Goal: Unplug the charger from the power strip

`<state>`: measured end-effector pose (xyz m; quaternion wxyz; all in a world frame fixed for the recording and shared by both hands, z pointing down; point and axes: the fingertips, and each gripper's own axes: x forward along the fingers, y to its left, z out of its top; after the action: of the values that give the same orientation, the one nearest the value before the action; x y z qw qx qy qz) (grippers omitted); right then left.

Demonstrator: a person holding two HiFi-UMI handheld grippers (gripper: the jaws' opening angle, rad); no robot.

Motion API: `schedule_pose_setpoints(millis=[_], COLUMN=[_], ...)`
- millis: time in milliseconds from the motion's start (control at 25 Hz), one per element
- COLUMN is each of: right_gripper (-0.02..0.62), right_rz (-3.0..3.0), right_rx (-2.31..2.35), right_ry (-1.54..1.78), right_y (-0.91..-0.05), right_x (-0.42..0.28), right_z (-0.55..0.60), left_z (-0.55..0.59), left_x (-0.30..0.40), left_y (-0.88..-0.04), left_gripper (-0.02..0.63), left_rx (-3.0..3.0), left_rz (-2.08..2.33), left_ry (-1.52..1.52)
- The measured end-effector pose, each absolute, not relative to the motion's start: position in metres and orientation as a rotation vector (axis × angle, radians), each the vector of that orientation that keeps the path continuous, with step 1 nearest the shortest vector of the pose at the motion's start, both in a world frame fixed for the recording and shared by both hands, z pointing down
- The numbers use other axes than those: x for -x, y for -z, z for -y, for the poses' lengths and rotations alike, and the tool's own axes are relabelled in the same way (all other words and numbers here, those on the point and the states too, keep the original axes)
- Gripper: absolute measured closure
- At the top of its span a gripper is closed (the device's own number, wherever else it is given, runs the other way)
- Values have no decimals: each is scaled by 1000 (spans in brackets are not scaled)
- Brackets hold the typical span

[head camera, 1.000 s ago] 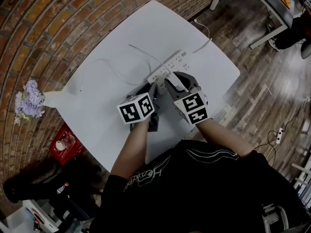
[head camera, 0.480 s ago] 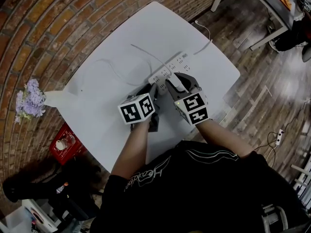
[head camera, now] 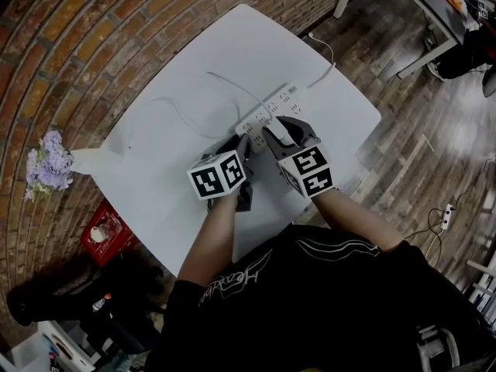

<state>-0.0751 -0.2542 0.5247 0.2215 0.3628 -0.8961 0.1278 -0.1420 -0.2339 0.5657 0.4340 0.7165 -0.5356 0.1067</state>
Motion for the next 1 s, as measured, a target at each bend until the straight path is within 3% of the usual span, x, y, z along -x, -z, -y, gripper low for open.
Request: schedule_pose_setpoints(millis=[400,640,840,1000], right_gripper=[477,479,479,479], right_rz=[2494,2448,2499,2459], right_rx=[-981,-971,-970,-943], right_ry=[-389,-222,-393,-257], right_y=[-524,-522,-522,-519], right_x=[74,82,72,78], right_z=[256,250,256,251], left_z=[233,234,234,234], left_x=[142,142,140,141], left_y=[-568,-566,-565,-565], left_gripper=[506,505,505,505], left_rx=[-1782,-1776,-1776,-1774], left_rz=[1334,1338,1334,1336], left_ry=[-266,-261,-259,-260])
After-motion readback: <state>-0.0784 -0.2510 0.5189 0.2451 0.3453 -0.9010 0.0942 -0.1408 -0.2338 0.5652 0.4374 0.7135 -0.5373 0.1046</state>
